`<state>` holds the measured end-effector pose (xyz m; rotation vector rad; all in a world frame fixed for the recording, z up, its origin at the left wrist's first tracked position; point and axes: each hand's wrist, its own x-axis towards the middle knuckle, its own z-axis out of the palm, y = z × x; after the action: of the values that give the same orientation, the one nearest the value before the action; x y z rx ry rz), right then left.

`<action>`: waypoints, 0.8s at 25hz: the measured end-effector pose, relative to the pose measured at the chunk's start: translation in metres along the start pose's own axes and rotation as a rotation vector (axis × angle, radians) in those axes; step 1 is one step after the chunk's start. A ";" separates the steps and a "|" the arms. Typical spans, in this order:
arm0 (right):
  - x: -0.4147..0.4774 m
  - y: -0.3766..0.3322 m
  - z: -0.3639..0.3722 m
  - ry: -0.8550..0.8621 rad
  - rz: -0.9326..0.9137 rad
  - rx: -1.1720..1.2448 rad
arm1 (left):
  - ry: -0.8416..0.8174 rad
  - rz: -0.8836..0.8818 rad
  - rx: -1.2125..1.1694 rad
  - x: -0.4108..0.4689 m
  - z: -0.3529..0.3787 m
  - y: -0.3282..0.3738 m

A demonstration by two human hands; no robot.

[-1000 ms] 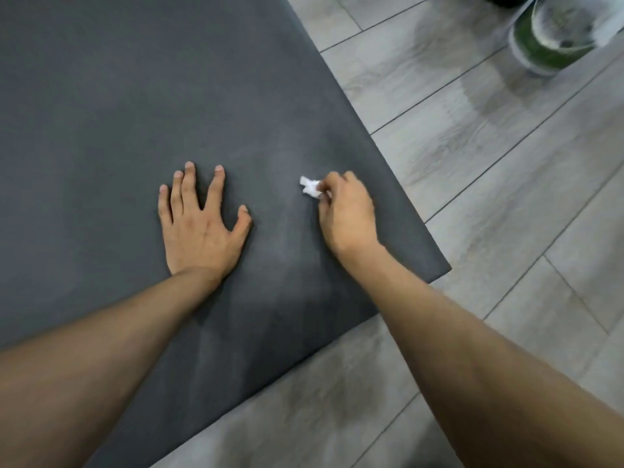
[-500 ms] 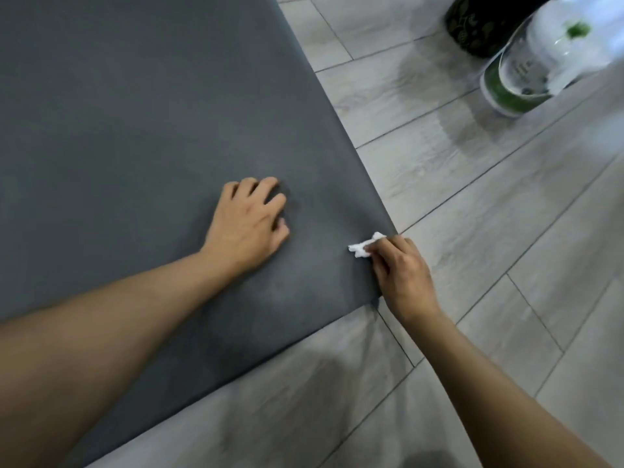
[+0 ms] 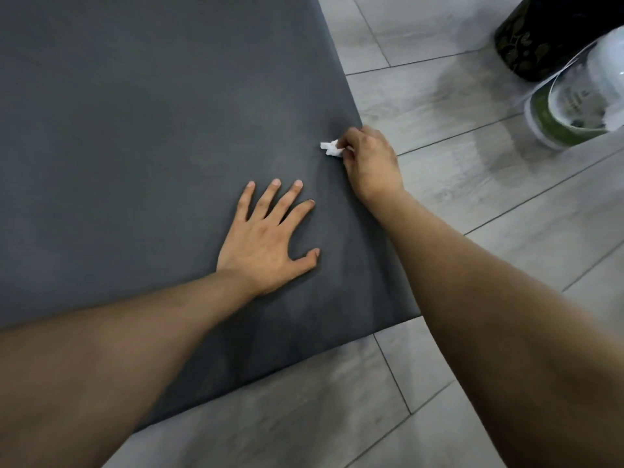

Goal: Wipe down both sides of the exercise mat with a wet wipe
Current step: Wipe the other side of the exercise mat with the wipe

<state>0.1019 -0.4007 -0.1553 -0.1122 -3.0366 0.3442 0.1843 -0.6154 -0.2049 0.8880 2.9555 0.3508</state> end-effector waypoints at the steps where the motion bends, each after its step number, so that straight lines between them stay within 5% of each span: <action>1: 0.010 0.002 0.001 -0.033 0.010 -0.003 | 0.004 0.002 -0.005 0.000 0.000 0.000; 14: -0.237 0.018 -0.017 0.045 0.282 0.159 | 0.018 0.013 -0.023 -0.002 -0.004 -0.004; 20: -0.228 -0.015 -0.007 0.151 0.342 0.187 | 0.190 0.115 -0.068 -0.061 -0.006 0.019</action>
<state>0.3283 -0.4326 -0.1625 -0.6174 -2.8110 0.6099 0.2450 -0.6343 -0.1969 1.0761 3.0462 0.5664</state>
